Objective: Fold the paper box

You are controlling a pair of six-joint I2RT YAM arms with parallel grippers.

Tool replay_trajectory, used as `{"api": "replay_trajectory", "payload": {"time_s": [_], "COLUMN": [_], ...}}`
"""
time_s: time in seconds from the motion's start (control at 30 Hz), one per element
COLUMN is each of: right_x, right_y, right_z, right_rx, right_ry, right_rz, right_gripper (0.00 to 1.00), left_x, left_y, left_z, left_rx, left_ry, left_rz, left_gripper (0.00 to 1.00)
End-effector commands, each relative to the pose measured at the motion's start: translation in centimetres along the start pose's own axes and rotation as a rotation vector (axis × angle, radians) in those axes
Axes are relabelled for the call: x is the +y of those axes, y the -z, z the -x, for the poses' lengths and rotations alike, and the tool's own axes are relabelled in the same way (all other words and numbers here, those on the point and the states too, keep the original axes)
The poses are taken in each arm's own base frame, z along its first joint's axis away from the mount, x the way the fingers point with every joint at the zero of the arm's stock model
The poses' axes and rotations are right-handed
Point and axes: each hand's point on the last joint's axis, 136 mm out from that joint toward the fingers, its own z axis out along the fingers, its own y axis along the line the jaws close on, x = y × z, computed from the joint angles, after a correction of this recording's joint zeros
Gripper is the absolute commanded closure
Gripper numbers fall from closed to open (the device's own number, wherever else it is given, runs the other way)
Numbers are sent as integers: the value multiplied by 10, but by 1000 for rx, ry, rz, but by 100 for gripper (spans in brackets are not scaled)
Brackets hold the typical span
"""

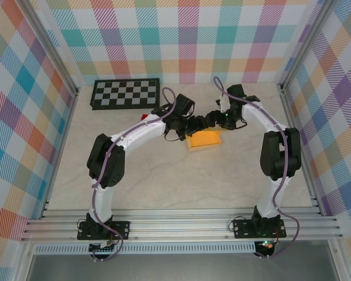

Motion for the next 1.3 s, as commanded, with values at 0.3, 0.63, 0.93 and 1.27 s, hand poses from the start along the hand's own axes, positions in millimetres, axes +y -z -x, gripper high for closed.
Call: {"api": "replay_trajectory", "payload": {"time_s": [0.3, 0.63, 0.93, 1.27], "right_x": [31, 30, 15, -10], "right_y": [11, 23, 27, 18], "right_z": [-16, -12, 7, 25], "right_rx": [133, 124, 58, 4], "right_ry": [42, 45, -41, -163], "right_rz": [153, 152, 163, 166], "right_gripper": [24, 24, 19, 16], "left_x": [-41, 10, 46, 68], "left_y": [36, 45, 48, 9], "left_z": [24, 31, 54, 67], "left_rx": [-26, -6, 21, 95], "left_ry": [-114, -204, -234, -192], "left_rz": [-163, 40, 89, 76], "left_gripper": [26, 19, 13, 5]}}
